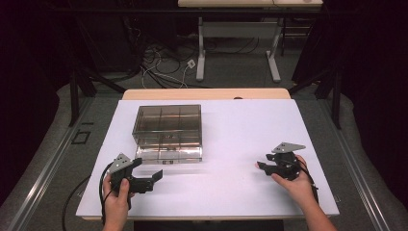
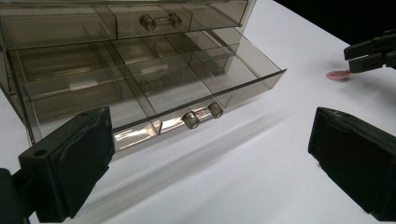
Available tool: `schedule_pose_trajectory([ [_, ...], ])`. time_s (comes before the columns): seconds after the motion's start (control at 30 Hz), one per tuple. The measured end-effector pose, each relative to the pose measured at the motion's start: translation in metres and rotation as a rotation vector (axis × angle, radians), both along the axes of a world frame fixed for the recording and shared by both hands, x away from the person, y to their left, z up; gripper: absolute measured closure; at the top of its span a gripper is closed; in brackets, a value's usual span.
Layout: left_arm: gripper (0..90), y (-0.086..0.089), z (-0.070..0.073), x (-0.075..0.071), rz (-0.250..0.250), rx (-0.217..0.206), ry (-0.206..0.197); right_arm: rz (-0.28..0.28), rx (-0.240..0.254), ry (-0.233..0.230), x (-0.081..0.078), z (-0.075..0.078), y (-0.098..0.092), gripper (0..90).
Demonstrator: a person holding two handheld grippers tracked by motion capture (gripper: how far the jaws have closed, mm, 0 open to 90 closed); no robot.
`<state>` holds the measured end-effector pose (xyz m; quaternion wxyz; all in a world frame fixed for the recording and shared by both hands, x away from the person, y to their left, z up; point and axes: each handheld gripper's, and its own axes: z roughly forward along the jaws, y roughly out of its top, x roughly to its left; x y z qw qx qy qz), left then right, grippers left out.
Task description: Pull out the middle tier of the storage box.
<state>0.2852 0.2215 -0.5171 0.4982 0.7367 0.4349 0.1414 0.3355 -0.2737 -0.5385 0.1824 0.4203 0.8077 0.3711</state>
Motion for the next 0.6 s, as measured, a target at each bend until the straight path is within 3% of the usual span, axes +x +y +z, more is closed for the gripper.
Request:
schedule_pose_trajectory([
  [0.23,0.7,0.001,0.000,0.000,0.005,-0.002,-0.002,-0.014,0.019,0.072,0.004,-0.007,-0.004,55.7],
  [0.5,0.7,0.001,-0.001,0.000,0.007,0.000,0.005,-0.012,0.015,0.107,0.006,-0.012,-0.002,61.1],
  [0.6,0.7,0.001,-0.001,0.000,0.007,-0.001,0.005,0.007,0.006,0.099,0.007,-0.013,-0.003,63.5],
])
